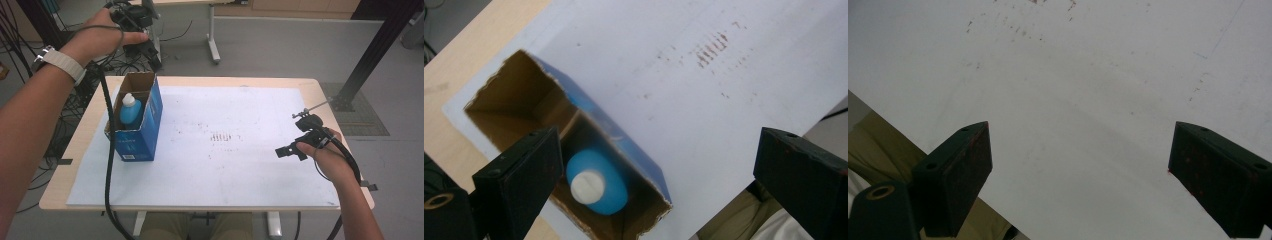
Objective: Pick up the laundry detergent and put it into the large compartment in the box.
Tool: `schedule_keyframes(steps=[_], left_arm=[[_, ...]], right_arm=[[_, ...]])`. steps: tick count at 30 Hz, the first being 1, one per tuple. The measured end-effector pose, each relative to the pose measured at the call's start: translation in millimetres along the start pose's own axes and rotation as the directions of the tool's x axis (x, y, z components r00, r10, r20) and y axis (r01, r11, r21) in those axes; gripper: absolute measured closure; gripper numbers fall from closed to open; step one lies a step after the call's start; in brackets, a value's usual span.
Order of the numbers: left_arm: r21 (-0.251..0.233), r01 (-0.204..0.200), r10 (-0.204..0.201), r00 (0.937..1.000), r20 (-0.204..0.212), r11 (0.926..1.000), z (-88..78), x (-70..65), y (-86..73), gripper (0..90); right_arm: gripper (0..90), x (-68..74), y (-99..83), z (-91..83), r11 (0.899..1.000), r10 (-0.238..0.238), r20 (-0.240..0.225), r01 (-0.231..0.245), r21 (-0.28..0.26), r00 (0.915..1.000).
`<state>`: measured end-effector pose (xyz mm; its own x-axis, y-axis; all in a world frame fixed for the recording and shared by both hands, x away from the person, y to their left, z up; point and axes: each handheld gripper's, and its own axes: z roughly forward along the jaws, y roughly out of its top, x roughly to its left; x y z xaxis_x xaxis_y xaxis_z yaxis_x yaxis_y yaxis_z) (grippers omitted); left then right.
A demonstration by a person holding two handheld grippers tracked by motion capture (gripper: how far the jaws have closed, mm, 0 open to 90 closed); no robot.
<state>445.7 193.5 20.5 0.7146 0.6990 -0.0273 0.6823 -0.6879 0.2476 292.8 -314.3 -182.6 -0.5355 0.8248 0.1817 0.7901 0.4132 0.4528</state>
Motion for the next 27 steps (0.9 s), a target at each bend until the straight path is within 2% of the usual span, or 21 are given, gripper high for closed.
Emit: schedule_keyframes(steps=[3, 5, 8, 9, 10, 12, 13, 14, 17, 19, 20, 25, 27], left_arm=[[0.021, -0.095, 0.094, 0.9951, 0.03, 0.9953, 6.8, -6.7, 10.9, 5.2], [0.025, -0.158, 0.157, 0.9863, 0.051, 0.9871, 11.2, -10.9, 17.5, 5.2], [0.041, -0.25, 0.247, 0.9669, 0.066, 0.9675, 18.9, -20.1, 28.4, 5.2], [0.048, -0.267, 0.263, 0.9625, 0.066, 0.9626, 21.1, -23.0, 31.1, 5.1], [0.057, -0.297, 0.293, 0.954, 0.063, 0.9532, 24.9, -27.7, 34.8, 5.1], [0.071, -0.316, 0.311, 0.9481, 0.065, 0.9462, 29.3, -33.2, 40.1, 5.2], [0.074, -0.329, 0.323, 0.9431, 0.077, 0.9415, 30.4, -33.4, 42.3, 5.2], [0.065, -0.348, 0.341, 0.935, 0.098, 0.9352, 32.1, -33.1, 43.4, 5.2], [0.051, -0.377, 0.369, 0.9212, 0.123, 0.9247, 35.7, -33.8, 44.8, 5.0], [0.06, -0.392, 0.383, 0.9162, 0.118, 0.9182, 38.2, -37.8, 46.3, 5.0], [0.063, -0.403, 0.395, 0.9116, 0.114, 0.9129, 39.1, -39.9, 46.8, 5.0], [0.053, -0.442, 0.434, 0.8939, 0.112, 0.8956, 41.4, -44.1, 47.5, 5.1], [0.051, -0.449, 0.441, 0.89, 0.115, 0.8922, 42.7, -45.6, 47.9, 5.5]], right_arm=[[10.0, -1.6, -1.9, -0.1, 1.0, 0.004, -0.005, -0.004, -0.009, 1.0], [10.0, -2.6, -2.1, 0.3, 1.0, 0.007, -0.008, -0.007, -0.006, 0.9999], [10.0, -2.1, -1.1, -0.3, 1.0, 0.006, -0.005, -0.006, -0.004, 1.0], [10.0, -2.0, -1.1, -1.0, 1.0, 0.007, -0.006, -0.007, -0.008, 1.0], [10.0, -1.7, -1.2, -1.6, 1.0, 0.005, -0.005, -0.005, -0.009, 1.0], [10.0, -1.0, -1.5, -2.9, 1.0, 0.005, -0.003, -0.005, -0.013, 1.0], [10.0, -1.1, -1.7, -3.1, 1.0, 0.004, -0.004, -0.004, -0.013, 1.0], [10.0, -1.0, -1.8, -3.2, 1.0, 0.006, -0.003, -0.006, -0.012, 1.0], [10.0, -0.9, -2.6, -4.0, 1.0, 0.011, 0.001, -0.011, -0.01, 0.9999], [10.0, -1.0, -2.7, -4.2, 1.0, 0.008, 0.002, -0.008, -0.007, 1.0], [10.0, -1.0, -3.0, -4.3, 1.0, 0.009, 0.002, -0.009, -0.008, 1.0], [10.0, -1.0, -4.1, -3.3, 1.0, 0.015, 0.0, -0.015, -0.011, 0.9999], [10.0, -0.9, -3.7, -2.8, 1.0, 0.012, 0.001, -0.012, -0.008, 0.9999]])
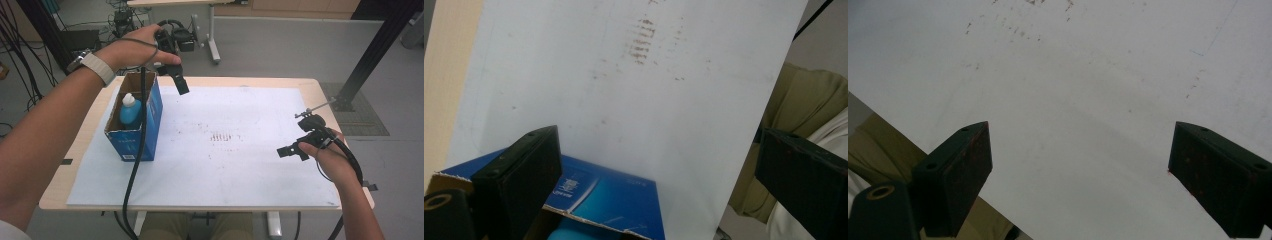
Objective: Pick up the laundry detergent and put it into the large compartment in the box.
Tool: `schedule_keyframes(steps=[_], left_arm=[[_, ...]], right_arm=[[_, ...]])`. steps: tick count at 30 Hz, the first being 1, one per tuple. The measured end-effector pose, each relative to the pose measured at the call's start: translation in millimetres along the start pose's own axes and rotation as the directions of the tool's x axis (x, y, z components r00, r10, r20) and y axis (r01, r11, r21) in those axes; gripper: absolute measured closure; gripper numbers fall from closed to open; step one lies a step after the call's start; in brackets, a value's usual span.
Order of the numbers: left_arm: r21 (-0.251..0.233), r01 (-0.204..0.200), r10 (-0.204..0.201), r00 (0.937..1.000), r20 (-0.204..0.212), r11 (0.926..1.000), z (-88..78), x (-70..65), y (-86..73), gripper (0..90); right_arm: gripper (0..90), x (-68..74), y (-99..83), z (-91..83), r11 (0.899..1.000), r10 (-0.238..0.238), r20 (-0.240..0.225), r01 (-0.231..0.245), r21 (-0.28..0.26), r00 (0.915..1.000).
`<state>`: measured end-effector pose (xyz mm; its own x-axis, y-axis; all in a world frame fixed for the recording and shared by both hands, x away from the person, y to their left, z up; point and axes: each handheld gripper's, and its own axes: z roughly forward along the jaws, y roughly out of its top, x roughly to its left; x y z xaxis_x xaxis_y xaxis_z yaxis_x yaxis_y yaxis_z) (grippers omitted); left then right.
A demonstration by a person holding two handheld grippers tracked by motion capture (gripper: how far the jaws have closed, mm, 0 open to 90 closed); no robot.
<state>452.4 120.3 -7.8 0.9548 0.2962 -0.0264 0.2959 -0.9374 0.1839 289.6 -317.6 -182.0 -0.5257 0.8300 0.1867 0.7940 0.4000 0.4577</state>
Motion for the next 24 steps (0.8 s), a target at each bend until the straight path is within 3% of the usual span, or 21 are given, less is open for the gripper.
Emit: schedule_keyframes(steps=[9, 24], left_arm=[[0.044, -0.047, 0.046, 0.9986, 0.027, 0.9979, 17.0, -1.6, 14.6, 6.1], [0.059, -0.067, 0.063, 0.9963, 0.059, 0.996, 42.3, -3.8, 23.9, 6.6]], right_arm=[[10.0, 1.6, 1.2, 0.4, 1.0, 0.0, 0.0, 0.0, -0.002, 1.0], [10.0, 1.7, -1.1, 3.2, 1.0, 0.0, -0.007, 0.0, 0.003, 1.0]])
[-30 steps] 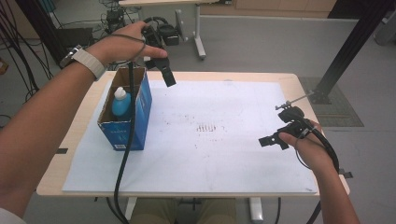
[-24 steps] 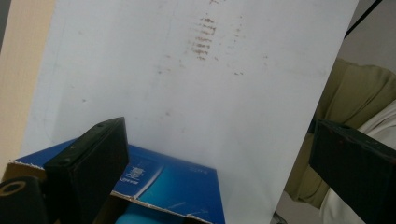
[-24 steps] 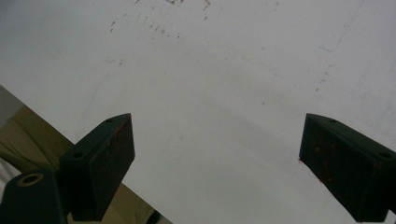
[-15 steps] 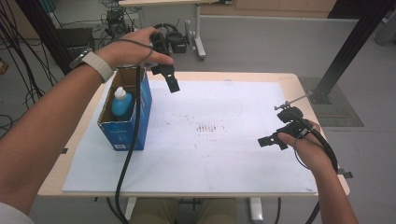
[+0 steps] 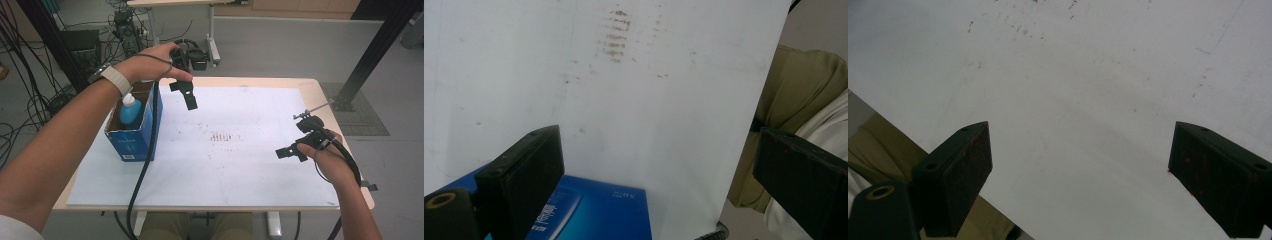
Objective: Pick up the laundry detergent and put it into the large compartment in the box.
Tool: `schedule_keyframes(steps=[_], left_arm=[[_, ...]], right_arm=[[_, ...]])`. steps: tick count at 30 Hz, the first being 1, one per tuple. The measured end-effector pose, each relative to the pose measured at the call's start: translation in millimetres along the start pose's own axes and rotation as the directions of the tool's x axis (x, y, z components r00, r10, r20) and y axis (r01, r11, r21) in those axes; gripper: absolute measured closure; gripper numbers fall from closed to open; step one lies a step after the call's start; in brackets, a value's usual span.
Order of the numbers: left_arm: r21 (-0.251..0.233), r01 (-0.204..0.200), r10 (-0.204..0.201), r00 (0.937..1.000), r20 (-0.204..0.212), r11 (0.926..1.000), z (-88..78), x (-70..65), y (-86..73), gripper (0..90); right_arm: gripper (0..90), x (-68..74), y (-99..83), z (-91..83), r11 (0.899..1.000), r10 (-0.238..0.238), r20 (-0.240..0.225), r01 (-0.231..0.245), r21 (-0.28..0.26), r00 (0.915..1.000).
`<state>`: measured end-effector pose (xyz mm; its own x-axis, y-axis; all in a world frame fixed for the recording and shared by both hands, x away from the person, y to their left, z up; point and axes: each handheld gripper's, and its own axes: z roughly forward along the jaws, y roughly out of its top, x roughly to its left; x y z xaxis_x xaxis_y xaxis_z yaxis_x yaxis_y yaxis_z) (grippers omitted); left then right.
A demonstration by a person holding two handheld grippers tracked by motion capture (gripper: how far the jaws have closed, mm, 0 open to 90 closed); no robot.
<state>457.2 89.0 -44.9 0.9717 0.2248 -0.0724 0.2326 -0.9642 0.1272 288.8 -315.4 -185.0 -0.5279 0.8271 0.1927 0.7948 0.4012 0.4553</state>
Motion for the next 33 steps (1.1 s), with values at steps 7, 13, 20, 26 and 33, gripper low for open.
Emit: schedule_keyframes(steps=[7, 13, 20, 26, 33], left_arm=[[-0.017, 0.003, -0.003, 1.0, 0.0, 0.9999, 3.6, -0.4, -1.3, 6.5], [-0.035, 0.012, -0.012, 0.9999, 0.004, 0.9993, 5.6, 1.5, -3.6, 6.5], [-0.041, 0.016, -0.016, 0.9999, 0.001, 0.999, 5.8, 1.6, -6.5, 6.5], [-0.044, 0.02, -0.02, 0.9998, 0.003, 0.9988, 5.9, 2.3, -8.5, 6.5], [-0.046, 0.027, -0.027, 0.9996, 0.002, 0.9986, 6.3, 2.0, -10.5, 6.5]], right_arm=[[10.0, -0.9, -3.1, -2.1, 1.0, 0.001, -0.001, -0.001, -0.007, 1.0], [10.0, -2.6, -6.0, -3.2, 1.0, 0.005, 0.002, -0.005, -0.011, 1.0], [10.0, -1.7, -4.9, -2.8, 1.0, 0.002, 0.002, -0.002, -0.009, 1.0], [10.0, -1.1, -2.9, -2.3, 1.0, 0.0, 0.001, 0.0, -0.011, 1.0], [10.0, 0.2, -2.9, -0.8, 1.0, -0.005, 0.0, 0.005, -0.013, 1.0]])
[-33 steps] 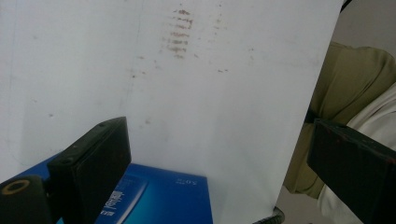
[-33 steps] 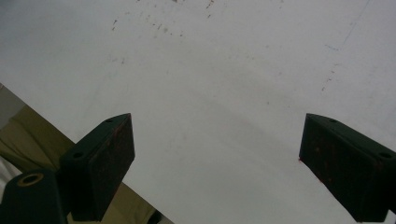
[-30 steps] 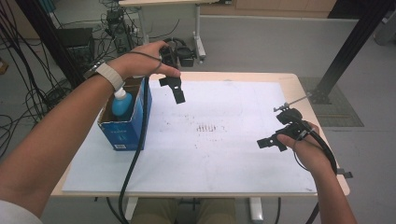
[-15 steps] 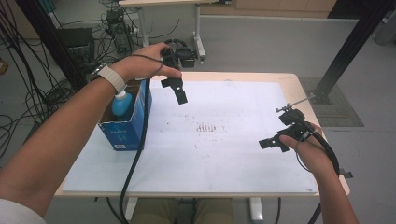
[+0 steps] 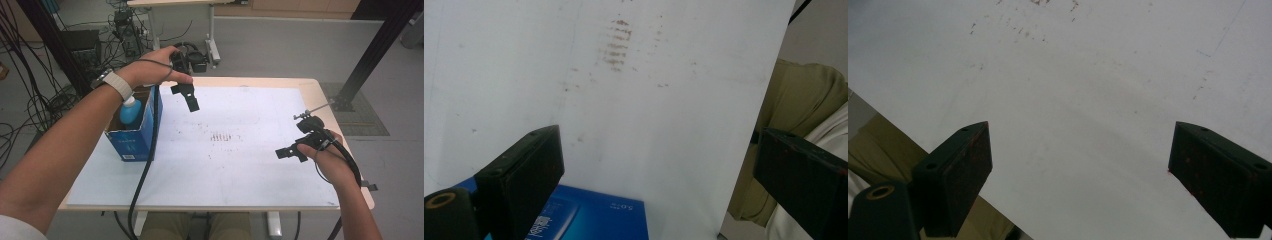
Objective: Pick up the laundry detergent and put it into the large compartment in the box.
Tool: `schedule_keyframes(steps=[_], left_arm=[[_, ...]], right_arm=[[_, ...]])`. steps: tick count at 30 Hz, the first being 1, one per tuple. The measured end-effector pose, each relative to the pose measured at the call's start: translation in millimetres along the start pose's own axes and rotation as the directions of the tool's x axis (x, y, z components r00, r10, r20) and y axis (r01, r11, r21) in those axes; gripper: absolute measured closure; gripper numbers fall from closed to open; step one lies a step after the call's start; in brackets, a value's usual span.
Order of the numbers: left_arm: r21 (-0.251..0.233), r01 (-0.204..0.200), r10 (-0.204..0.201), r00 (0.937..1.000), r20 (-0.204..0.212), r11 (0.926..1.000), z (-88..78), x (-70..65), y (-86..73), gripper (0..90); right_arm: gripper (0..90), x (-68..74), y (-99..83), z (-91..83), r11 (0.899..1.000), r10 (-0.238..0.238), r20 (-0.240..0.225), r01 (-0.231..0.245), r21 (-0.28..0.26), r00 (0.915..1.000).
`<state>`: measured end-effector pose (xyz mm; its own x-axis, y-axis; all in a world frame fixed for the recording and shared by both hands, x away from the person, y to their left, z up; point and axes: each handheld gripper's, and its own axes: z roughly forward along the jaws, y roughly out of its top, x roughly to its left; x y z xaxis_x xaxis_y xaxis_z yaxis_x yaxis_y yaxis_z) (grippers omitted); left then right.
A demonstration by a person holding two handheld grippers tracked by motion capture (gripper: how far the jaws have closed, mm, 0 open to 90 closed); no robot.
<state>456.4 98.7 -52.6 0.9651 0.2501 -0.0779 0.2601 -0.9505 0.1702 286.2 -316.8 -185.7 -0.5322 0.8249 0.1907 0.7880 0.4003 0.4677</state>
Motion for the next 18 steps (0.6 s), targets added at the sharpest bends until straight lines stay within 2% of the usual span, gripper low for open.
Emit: schedule_keyframes(steps=[10, 18], left_arm=[[-0.004, 0.005, -0.005, 1.0, -0.001, 1.0, 0.1, 1.1, -1.2, 6.5], [-0.004, 0.008, -0.008, 1.0, 0.002, 1.0, 0.9, 2.2, -1.5, 6.6]], right_arm=[[10.0, 0.1, -2.4, -1.3, 1.0, 0.005, 0.004, -0.005, 0.0, 1.0], [10.0, 3.6, -1.2, -1.6, 1.0, -0.009, 0.008, 0.009, -0.004, 0.9999]])
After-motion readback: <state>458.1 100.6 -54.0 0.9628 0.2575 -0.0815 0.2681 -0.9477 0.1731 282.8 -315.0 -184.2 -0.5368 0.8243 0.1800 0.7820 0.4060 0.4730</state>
